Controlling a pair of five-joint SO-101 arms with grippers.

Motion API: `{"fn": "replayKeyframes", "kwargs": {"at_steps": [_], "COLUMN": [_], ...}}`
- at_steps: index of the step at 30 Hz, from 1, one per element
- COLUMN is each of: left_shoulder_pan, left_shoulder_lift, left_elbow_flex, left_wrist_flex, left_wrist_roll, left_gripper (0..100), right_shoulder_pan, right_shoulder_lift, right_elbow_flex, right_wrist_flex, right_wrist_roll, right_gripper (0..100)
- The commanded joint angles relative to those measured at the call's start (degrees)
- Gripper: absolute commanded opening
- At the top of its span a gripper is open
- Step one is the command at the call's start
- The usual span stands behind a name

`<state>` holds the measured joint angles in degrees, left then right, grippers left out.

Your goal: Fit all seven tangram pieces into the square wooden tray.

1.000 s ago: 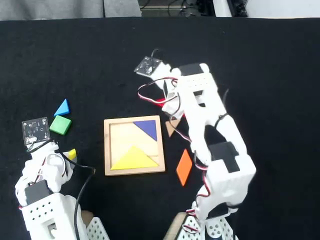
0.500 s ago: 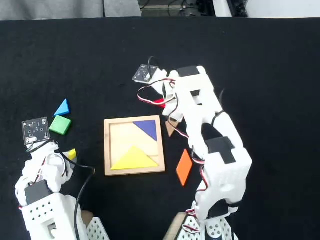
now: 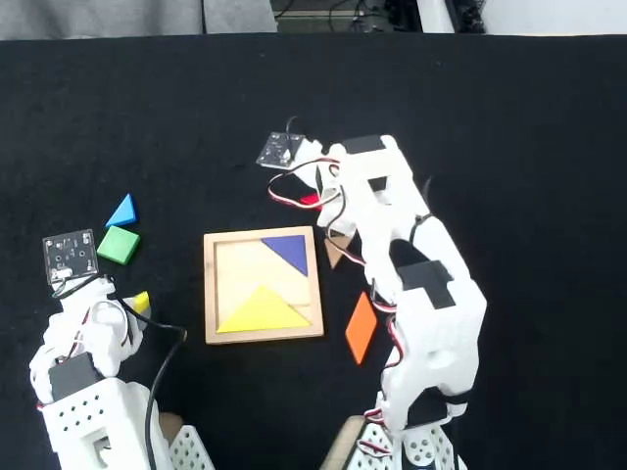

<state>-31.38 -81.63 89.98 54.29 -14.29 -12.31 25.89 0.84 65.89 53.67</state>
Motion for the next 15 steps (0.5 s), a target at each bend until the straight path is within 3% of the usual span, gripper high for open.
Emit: {"fn": "replayKeyframes", "kwargs": {"at_steps": [1,8,15], "left_shoulder_pan": [1.6,1.5,1.5], "left_shoulder_lift": [-0.4,-0.4,-0.4], "left_elbow_flex": [-0.4,-0.4,-0.4], "left_wrist_flex": [-1.0,-1.0,-1.0], "left_wrist_roll": [-0.1,-0.2,-0.2], "left_gripper": [28,28,28], "right_shoulder_pan": [-0.6,-0.6,1.8], "right_shoulder_lift": [-0.8,3.3,8.7], "right_elbow_flex": [-3.4,-3.7,-11.8], "right_wrist_flex": [-1.1,-3.6,1.8], "right_wrist_roll": [0.5,0.7,0.4], "right_gripper": [38.2,38.2,38.2]}}
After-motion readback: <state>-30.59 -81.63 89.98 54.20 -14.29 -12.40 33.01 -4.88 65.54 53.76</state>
